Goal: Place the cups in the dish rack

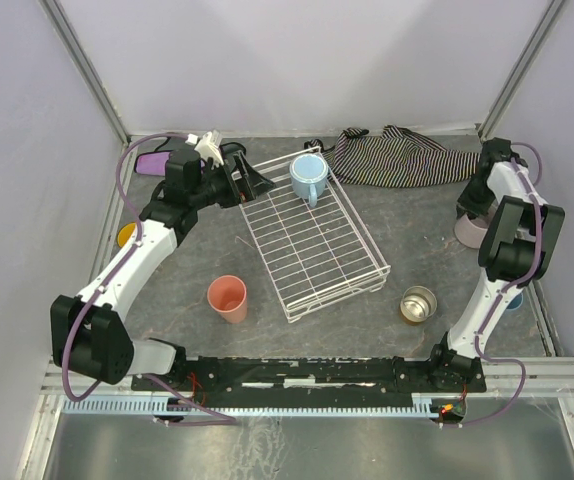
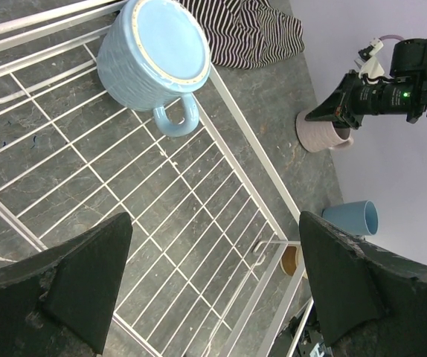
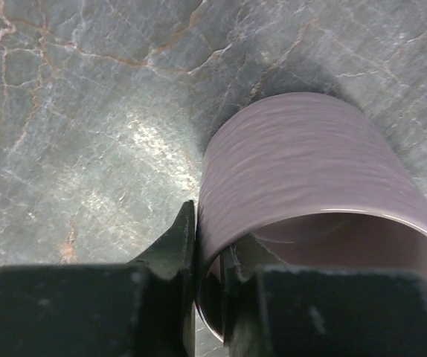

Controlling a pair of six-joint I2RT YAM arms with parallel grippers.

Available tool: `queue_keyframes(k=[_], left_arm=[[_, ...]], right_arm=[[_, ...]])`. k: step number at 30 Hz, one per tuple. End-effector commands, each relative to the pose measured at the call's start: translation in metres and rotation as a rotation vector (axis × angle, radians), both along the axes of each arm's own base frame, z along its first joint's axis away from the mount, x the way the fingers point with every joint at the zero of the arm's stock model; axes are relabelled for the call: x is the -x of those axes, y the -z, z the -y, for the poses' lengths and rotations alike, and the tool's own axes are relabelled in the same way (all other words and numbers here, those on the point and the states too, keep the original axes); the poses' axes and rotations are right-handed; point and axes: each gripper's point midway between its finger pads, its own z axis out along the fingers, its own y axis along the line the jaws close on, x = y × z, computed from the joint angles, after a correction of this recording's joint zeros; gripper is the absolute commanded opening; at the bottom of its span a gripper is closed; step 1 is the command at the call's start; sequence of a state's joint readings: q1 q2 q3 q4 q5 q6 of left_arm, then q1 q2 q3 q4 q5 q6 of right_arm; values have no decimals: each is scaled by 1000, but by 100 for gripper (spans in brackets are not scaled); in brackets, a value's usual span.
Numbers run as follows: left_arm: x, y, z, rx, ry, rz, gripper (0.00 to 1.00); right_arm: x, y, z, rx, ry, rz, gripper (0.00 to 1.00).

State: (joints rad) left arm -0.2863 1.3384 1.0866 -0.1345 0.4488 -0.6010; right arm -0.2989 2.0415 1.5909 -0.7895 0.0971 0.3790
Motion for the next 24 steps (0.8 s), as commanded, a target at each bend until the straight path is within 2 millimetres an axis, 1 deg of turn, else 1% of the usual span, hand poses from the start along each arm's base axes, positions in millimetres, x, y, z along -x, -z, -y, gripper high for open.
queue_keyframes(k=[1,4,6,8,10,13,16,18,20,22,24], left_arm=[[6,-25,-1,6,21,63,99],[10,-27,-2,11,24,64,99],[14,-30,-1,27,33,69,99],[20,-35,5,69,65,77,99],[29,-45,13,129,120,104,99],[46,-63,24,221,215,161,99],[69,-89,32,285,332,300,99],[80,-103,35,329,388,372,99],[88,-115,40,352,435,435,99],[90,-120,43,357,450,455,99],[97,-126,50,373,475,487,99]], right_arm=[[0,8,-7,-28,-5,10,1],[1,6,-11,-52,-5,24,0],[0,-5,-15,-74,9,64,0],[-3,-21,-19,-115,40,121,0],[-9,-43,-26,-173,72,194,1],[-16,-85,-39,-259,112,316,0],[-22,-135,-55,-348,130,458,1],[-24,-162,-67,-413,135,543,1],[-26,-185,-81,-504,134,617,1],[-26,-202,-90,-562,135,666,1],[-25,-220,-102,-639,125,721,1]])
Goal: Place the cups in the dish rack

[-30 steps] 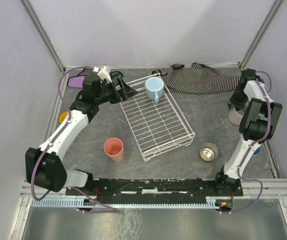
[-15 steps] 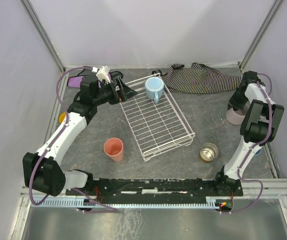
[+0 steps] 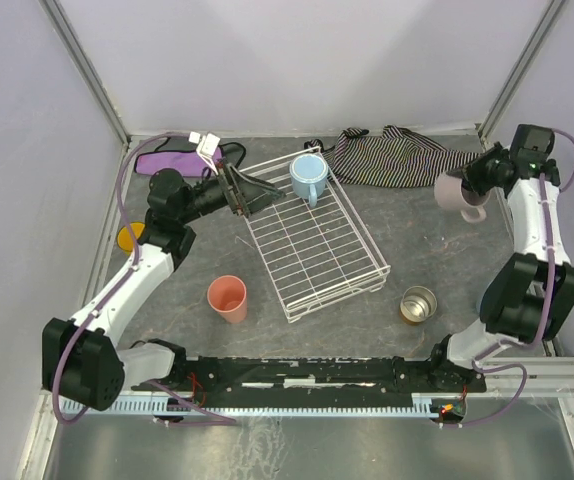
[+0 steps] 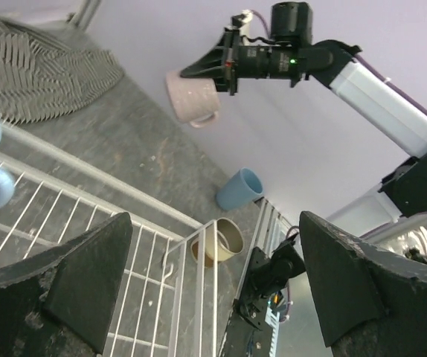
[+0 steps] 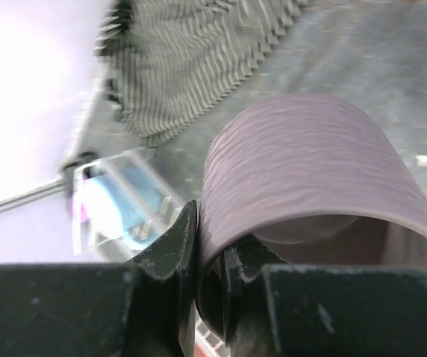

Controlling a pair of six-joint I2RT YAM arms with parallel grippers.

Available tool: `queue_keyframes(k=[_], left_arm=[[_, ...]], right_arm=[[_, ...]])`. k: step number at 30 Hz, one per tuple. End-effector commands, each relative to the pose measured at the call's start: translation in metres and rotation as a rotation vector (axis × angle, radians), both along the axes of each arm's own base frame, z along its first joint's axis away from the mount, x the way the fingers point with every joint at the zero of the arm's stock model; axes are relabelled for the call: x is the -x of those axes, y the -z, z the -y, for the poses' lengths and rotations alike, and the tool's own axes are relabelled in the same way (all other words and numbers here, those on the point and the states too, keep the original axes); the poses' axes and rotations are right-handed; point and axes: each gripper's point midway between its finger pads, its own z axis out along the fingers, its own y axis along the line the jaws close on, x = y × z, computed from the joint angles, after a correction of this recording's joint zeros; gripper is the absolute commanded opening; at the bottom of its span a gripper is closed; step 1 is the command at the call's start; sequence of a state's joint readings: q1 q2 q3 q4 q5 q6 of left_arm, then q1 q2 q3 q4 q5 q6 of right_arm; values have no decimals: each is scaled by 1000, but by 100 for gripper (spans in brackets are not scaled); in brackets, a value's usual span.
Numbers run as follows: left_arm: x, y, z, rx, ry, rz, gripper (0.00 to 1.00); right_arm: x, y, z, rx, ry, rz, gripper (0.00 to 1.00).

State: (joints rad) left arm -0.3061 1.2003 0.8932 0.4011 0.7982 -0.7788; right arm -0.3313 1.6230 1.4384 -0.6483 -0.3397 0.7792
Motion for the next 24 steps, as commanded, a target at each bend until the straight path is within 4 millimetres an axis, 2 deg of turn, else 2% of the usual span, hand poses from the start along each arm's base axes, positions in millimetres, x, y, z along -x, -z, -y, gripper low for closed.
queue_keyframes(k=[1,4,7,10,13,18,24], left_arm=[[32,-50,14,103,121,211,99],[41,-54,31,135,160,238,99],[48,-55,45,177,205,240,99],[51,-55,50,197,226,250,99],[51,-50,53,157,247,271,99],[47,-46,60,140,301,276,99],[50,-55,72,194,456,270,99]], right_arm=[[-13,-77,-32,-204,-26,268,1],[-15,-107,-48,-335,-10,393,1],[-18,-145,-66,-485,7,530,1],[-19,-182,-100,-638,-24,601,1],[-17,-215,-123,-736,-63,655,1],[-8,-253,-142,-865,-105,701,1],[13,-308,-165,-1010,-183,747,1]])
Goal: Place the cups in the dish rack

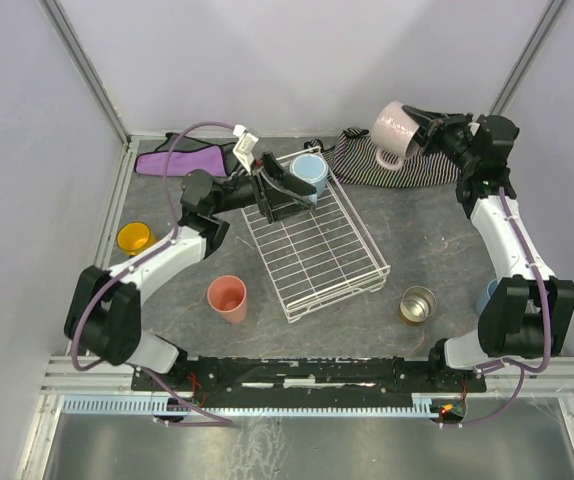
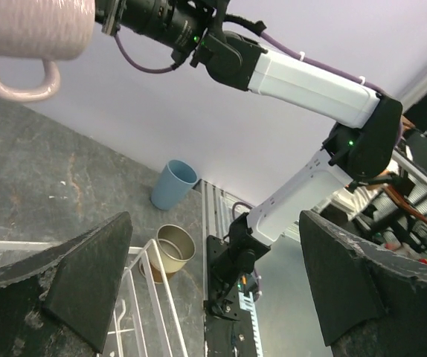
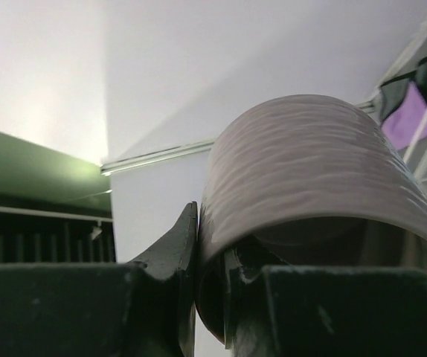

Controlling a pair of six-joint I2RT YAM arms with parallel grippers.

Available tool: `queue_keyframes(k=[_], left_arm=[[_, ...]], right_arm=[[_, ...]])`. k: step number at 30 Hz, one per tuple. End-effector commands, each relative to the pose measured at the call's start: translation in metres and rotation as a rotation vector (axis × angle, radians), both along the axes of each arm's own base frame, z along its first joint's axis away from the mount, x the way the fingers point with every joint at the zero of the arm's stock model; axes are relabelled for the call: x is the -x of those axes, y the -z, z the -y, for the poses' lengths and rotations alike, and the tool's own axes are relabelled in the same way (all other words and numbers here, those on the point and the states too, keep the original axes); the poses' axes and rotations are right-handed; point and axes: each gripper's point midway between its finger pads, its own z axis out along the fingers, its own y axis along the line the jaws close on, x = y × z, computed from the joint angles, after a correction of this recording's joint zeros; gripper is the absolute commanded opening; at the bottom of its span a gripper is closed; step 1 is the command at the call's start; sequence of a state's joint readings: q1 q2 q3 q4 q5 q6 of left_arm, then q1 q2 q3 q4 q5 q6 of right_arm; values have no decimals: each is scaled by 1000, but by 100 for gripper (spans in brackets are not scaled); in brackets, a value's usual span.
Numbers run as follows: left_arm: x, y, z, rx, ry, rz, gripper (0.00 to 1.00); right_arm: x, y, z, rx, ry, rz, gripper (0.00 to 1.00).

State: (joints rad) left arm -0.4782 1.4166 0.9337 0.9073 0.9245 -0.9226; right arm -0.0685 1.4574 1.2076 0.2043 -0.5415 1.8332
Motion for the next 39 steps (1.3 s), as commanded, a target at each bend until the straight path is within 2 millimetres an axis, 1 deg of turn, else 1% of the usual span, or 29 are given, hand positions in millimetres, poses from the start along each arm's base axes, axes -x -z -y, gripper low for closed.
queue_keyframes(k=[1,4,6,10,12,14,18,21,25,27,32,35,39], left_arm=[[15,-32,4,57,162,92,99],[22,-41,5,84,252,118,99],[23,-40,7,84,302,124,99],[8,-33,11,84,318,112,99],[1,-34,11,102,316,114,99],[-7,-37,13,114,308,117,99],[-22,-39,21,102,300,146,99],[-29,-48,24,109,301,179,99],[-37,-65,27,150,270,212,100],[-38,-71,32,157,251,221,98],[-32,-79,57,145,219,220,97],[-27,-84,64,167,218,196,97],[-21,-92,68,200,222,191,97]], right_arm=[[49,-145,-17,-157,-82,349,1],[63,-170,-26,-244,-127,391,1],[73,-182,-34,-287,-161,398,1],[98,-208,-45,-295,-198,416,1],[109,-217,-46,-299,-210,426,1],[118,-222,-48,-300,-216,427,1],[141,-228,-56,-311,-241,424,0],[152,-227,-59,-309,-246,414,1],[162,-221,-62,-302,-235,402,1],[164,-218,-63,-298,-222,405,1],[165,-219,-69,-288,-226,428,1],[167,-220,-73,-286,-233,436,1],[167,-218,-75,-288,-232,441,1]])
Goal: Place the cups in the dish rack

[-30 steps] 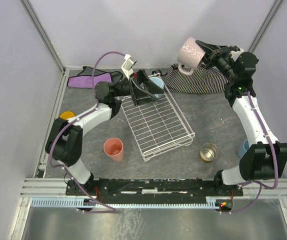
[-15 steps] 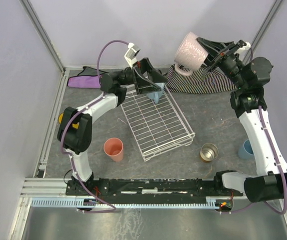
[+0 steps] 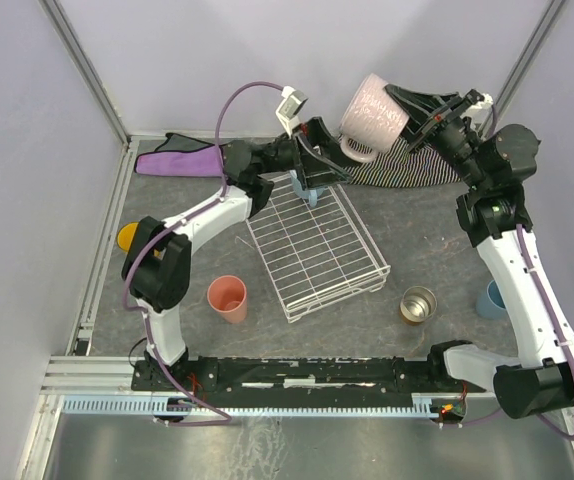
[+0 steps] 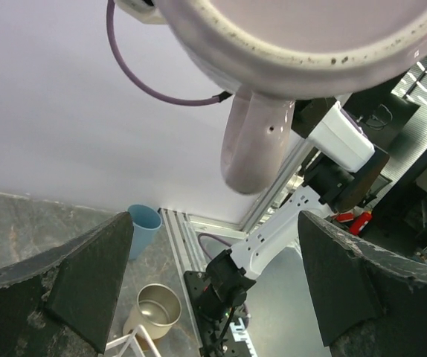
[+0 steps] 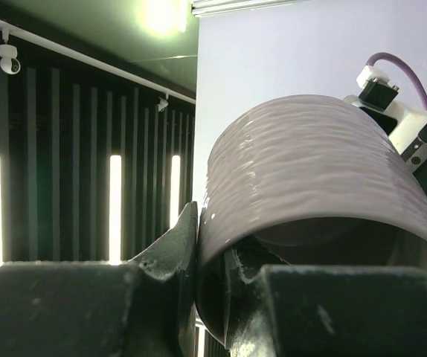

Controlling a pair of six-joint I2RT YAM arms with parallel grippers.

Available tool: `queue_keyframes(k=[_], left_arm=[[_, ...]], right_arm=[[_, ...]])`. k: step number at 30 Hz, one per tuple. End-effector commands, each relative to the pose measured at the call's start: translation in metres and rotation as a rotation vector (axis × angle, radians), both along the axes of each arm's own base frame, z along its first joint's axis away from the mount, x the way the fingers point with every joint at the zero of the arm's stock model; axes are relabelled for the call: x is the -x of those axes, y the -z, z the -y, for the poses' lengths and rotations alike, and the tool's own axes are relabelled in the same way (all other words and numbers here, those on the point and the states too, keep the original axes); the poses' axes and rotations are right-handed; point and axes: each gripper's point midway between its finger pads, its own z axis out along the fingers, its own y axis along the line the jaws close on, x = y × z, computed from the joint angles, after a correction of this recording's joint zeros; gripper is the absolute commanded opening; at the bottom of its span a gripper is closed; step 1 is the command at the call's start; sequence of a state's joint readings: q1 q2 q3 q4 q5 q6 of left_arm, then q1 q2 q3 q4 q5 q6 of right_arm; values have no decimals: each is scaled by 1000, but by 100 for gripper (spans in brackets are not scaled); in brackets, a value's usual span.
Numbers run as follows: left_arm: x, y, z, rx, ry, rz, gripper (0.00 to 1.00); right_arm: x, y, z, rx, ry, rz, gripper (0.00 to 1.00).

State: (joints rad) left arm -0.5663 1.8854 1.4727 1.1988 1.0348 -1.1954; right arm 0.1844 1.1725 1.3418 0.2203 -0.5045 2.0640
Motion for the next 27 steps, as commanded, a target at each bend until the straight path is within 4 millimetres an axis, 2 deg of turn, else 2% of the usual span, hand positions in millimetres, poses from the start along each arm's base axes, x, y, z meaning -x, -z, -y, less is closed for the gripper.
queue_keyframes(k=[1,12,20,27], left_arm=[[12,-46,-4,101,-49,96,96],[13,-67,5,151,-92,125,88],[27,-74,21,186,-37,120,69],[29,-74,26,193,-26,110,55]], right_arm=[[22,-36,8,-85,18,121,1],[17,-28,8,-109,38,119,0],[13,-30,6,-133,37,131,1],[9,-33,4,-146,28,136,1]])
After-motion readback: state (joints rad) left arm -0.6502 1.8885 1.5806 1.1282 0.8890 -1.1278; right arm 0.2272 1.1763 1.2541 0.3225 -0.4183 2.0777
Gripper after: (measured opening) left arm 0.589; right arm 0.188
